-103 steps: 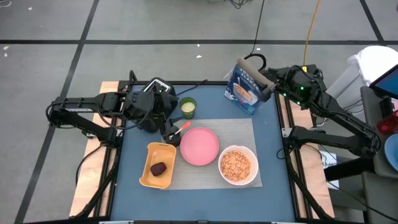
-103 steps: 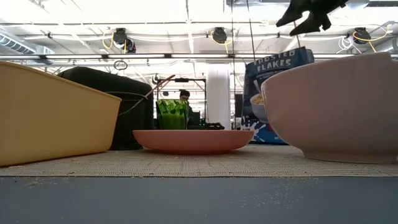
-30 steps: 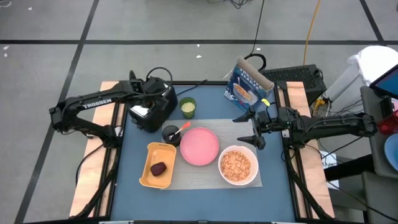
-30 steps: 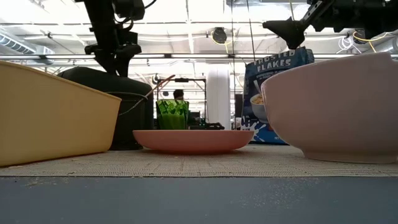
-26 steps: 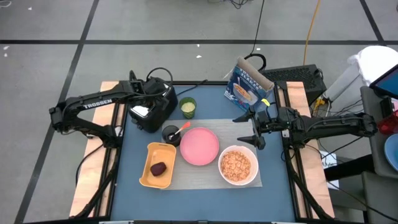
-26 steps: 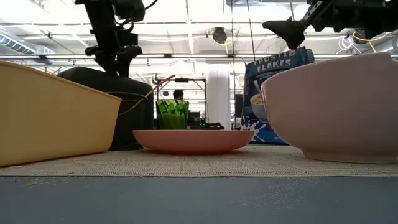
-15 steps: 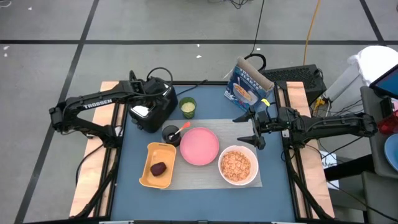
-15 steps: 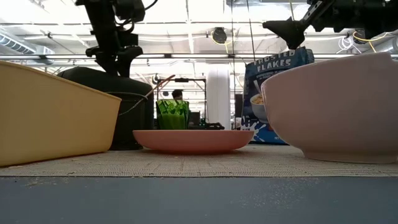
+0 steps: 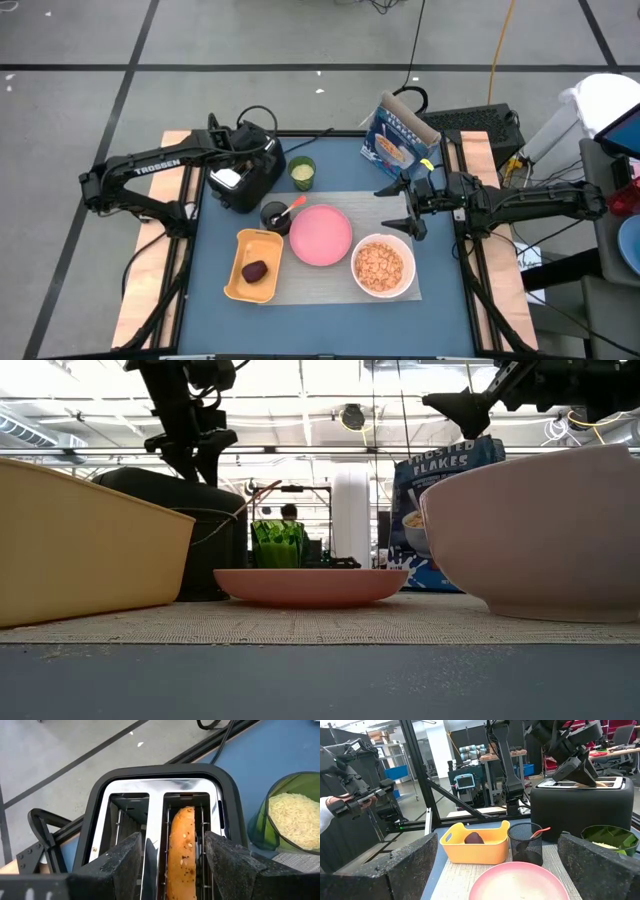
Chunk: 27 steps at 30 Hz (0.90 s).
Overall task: Arrange a breakfast setting
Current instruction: Put the bagel on the pink plate
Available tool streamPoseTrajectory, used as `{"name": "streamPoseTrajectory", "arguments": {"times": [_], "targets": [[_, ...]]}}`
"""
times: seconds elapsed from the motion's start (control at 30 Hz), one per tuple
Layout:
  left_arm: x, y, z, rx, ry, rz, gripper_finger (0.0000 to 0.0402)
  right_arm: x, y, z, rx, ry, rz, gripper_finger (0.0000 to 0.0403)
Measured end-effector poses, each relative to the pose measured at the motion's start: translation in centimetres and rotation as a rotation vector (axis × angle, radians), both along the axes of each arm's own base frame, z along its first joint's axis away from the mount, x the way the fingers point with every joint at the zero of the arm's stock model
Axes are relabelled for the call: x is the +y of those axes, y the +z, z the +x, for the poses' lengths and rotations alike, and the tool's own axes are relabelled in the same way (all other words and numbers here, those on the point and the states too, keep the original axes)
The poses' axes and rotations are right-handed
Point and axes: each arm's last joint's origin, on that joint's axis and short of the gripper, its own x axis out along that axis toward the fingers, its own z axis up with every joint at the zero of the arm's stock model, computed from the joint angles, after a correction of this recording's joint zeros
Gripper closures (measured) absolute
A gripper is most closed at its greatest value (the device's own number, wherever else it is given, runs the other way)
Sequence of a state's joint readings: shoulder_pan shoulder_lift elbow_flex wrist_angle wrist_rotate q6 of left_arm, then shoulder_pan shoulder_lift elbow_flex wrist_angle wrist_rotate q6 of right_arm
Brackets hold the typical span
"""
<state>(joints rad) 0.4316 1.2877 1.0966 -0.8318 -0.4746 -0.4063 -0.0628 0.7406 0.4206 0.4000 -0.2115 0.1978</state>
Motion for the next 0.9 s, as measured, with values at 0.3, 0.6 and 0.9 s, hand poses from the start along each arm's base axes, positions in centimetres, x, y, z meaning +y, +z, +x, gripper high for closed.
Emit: {"name": "streamPoseTrajectory", "arguments": {"times": [0.3, 0.6, 0.9], "targets": [[-0.03, -0.02, -0.01, -0.008, 0.007, -0.01, 0.0215, -0.01, 0.01, 0.0, 0.0, 0.0, 0.0, 0.0005], [-0.09, -0.06, 0.0, -0.013, 0.003, -0.025, 0.0276, -0.01, 0.01, 0.0, 0.0, 0.0, 0.0, 0.0005], [-0.11, -0.07, 0.04, -0.024, -0.007, -0.042, 0.0313, -0.01, 0.01, 0.0, 0.0, 0.0, 0.0, 0.0005]]}}
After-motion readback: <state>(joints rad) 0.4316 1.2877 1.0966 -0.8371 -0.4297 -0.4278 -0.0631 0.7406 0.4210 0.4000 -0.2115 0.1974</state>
